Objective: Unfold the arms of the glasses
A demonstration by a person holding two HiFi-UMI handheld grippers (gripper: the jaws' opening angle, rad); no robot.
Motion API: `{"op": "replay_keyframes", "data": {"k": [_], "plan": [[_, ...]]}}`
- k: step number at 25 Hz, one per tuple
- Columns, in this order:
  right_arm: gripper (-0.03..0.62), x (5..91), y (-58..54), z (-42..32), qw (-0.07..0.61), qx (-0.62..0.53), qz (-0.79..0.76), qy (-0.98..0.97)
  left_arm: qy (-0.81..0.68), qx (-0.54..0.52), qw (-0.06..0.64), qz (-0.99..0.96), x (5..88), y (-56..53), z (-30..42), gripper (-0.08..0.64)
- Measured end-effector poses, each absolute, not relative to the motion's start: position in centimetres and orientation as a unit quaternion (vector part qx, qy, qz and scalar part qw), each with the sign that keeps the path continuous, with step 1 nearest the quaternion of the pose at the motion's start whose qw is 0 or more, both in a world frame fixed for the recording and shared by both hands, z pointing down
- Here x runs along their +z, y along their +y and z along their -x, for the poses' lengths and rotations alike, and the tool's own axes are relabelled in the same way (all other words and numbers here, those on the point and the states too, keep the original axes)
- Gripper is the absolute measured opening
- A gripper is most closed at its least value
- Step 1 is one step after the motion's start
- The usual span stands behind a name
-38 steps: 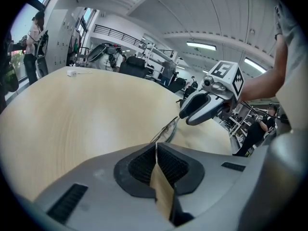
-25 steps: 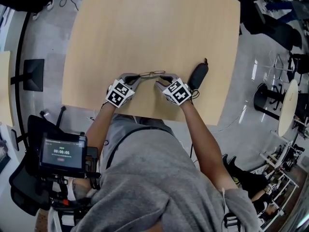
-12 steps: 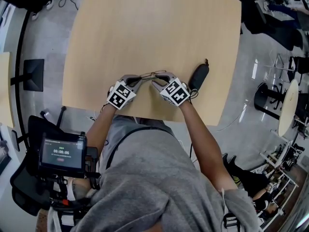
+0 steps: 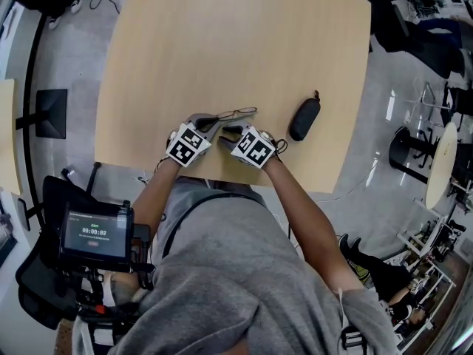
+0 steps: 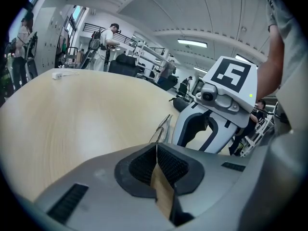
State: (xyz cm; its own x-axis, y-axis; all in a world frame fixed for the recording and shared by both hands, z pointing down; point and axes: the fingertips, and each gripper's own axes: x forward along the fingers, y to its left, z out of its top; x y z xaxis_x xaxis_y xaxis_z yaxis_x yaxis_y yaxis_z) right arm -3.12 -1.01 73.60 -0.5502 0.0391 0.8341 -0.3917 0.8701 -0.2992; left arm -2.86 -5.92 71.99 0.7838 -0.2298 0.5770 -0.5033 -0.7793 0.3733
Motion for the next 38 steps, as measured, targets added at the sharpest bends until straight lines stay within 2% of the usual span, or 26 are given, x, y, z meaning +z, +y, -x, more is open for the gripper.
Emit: {"op": "replay_keyframes", "data": {"k": [16,27,38], "plan": [[0.106,72.3,-4.3,2.8,0.429,0.197,-0.184,-0.862,-0.198,0.263,0.258,-0.908,71.8,-5.9,3.1,0.006],[0.106,73.4,-5.2,0.9,0.45,0.212,-0.211,-0.842,-0.204,0.258,0.253,-0.91,71.4,-5.9,3.2,0.006],[0.106,73.0,-5.1,1.4,0.424,0.243,-0.233,-0.841,-0.199,0.262,0.238,-0.914,71.3,-6.0,3.3,0.006]]}}
